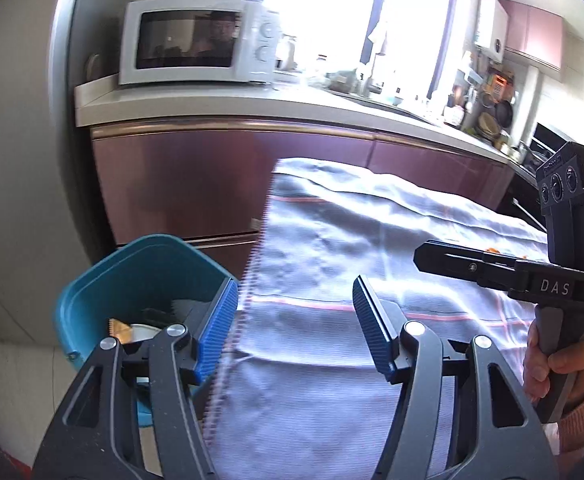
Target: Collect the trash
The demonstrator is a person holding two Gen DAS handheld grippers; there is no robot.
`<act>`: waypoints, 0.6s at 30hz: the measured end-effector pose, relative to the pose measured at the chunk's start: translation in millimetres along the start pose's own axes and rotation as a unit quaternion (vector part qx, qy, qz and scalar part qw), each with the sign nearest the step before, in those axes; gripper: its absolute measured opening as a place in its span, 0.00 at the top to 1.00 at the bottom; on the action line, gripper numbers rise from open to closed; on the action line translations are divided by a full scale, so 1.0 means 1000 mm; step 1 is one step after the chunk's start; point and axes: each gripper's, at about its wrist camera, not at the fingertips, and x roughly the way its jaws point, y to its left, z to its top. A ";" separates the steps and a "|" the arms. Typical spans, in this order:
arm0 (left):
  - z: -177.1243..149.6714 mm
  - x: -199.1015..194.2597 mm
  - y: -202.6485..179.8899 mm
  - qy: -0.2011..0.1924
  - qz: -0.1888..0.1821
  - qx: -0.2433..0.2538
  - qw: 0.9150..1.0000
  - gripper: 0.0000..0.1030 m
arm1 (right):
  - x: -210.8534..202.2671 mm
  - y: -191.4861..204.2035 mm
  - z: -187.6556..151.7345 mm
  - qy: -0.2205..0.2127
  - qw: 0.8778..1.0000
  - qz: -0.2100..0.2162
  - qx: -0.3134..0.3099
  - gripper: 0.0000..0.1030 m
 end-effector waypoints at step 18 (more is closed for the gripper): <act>-0.007 0.045 -0.141 0.043 -0.111 0.092 0.989 0.43 | -0.142 -0.113 -0.062 -0.074 0.981 -0.148 0.105 0.58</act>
